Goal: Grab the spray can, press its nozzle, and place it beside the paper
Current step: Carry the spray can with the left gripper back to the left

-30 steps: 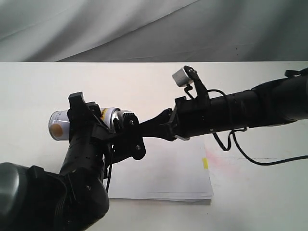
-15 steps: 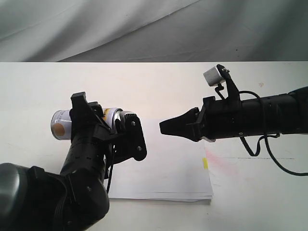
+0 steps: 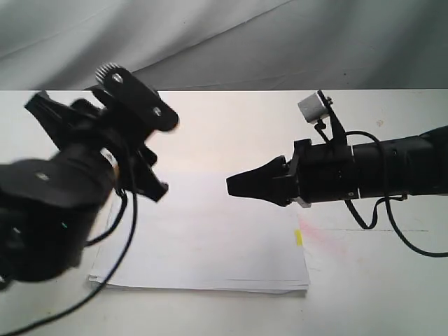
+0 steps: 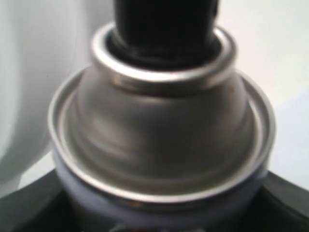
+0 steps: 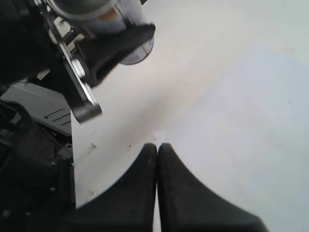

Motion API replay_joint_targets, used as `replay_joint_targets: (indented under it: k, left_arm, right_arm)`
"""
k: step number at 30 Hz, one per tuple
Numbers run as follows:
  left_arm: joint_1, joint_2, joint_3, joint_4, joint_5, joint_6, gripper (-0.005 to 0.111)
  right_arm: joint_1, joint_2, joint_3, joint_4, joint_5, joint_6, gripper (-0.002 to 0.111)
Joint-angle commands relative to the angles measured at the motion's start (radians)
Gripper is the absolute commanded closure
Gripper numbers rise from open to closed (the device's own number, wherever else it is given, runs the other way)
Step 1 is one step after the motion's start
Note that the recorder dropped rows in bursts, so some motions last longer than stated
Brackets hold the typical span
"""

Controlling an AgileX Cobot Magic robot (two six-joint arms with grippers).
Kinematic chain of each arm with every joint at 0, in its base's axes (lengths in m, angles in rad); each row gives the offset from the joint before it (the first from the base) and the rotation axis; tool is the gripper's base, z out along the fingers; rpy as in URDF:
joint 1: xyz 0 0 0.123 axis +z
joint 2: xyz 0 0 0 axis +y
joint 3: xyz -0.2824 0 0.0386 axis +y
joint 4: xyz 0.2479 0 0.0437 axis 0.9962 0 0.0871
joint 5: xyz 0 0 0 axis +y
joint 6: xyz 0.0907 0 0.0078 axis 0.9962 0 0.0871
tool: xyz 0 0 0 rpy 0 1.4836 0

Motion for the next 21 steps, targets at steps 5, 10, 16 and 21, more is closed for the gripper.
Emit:
replay_joint_targets:
  k: [5,10,16,21]
  left_arm:
    - [0.254,-0.296,-0.072,-0.128,-0.285,-0.055,0.107]
    - [0.395,-0.409,-0.070,-0.234,-0.416,-0.055,0.107]
    - [0.541,-0.485,-0.012,-0.250,-0.629,-0.051,0.107]
    - [0.630,-0.492,0.090,-0.252,-0.778,-0.051,0.107]
  right_arm:
    - [-0.004,-0.082,0.004,-0.056,0.079,0.088,0.108]
    - [-0.004,-0.221,0.004,-0.068,0.060,0.100,0.108]
    - [-0.004,-0.439,0.004,-0.177,-0.050,0.179,0.108]
    - [-0.004,-0.669,0.004,-0.322,-0.165,0.272,0.108]
